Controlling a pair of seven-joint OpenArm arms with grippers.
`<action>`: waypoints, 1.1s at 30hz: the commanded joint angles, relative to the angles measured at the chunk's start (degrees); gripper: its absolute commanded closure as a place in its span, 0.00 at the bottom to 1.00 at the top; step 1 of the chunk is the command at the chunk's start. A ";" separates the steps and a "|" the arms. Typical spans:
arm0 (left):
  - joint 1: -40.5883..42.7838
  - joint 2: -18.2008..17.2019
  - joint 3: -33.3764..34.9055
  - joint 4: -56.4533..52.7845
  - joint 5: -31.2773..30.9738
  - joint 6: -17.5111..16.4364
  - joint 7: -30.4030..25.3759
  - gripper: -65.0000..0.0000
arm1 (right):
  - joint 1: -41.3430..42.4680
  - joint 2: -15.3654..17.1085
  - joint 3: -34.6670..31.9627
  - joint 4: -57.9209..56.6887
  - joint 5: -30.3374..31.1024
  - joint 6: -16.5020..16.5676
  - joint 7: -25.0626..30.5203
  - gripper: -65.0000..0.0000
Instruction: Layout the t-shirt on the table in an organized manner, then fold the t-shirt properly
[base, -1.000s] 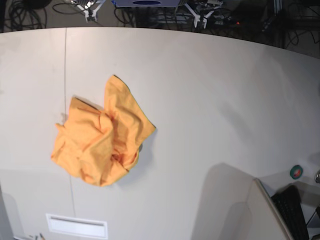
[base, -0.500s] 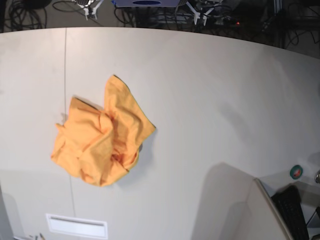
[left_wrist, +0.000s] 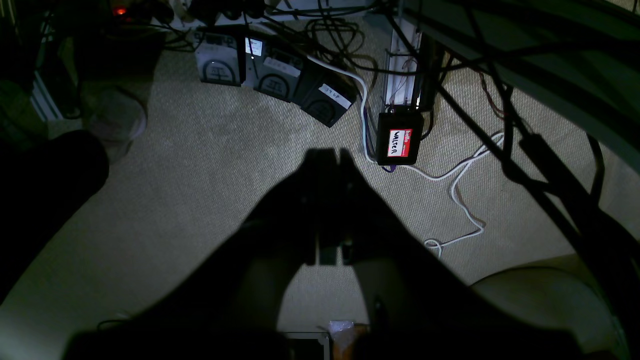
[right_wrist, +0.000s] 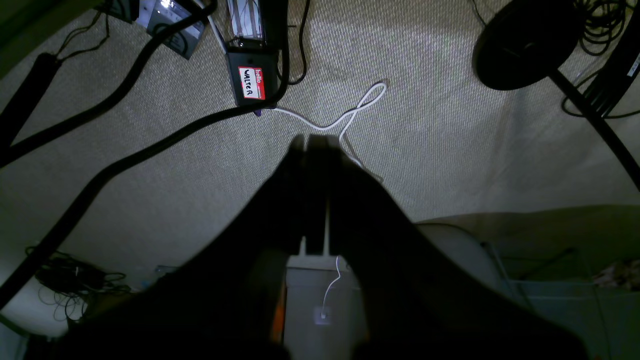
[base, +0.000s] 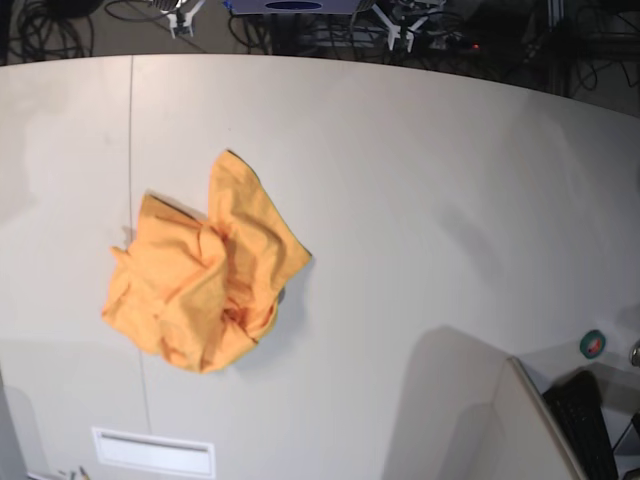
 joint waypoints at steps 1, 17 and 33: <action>0.26 -0.01 -0.06 0.08 0.07 0.21 0.10 1.00 | -0.32 0.21 1.00 0.11 1.20 -0.36 0.06 1.00; 10.11 -1.77 0.74 15.02 0.78 0.21 0.71 1.00 | -6.92 1.00 3.03 7.76 1.64 -0.36 -0.21 1.00; 29.89 -10.30 0.74 46.14 0.69 0.12 0.27 1.00 | -31.88 -2.69 12.34 58.48 1.73 -0.54 -17.00 1.00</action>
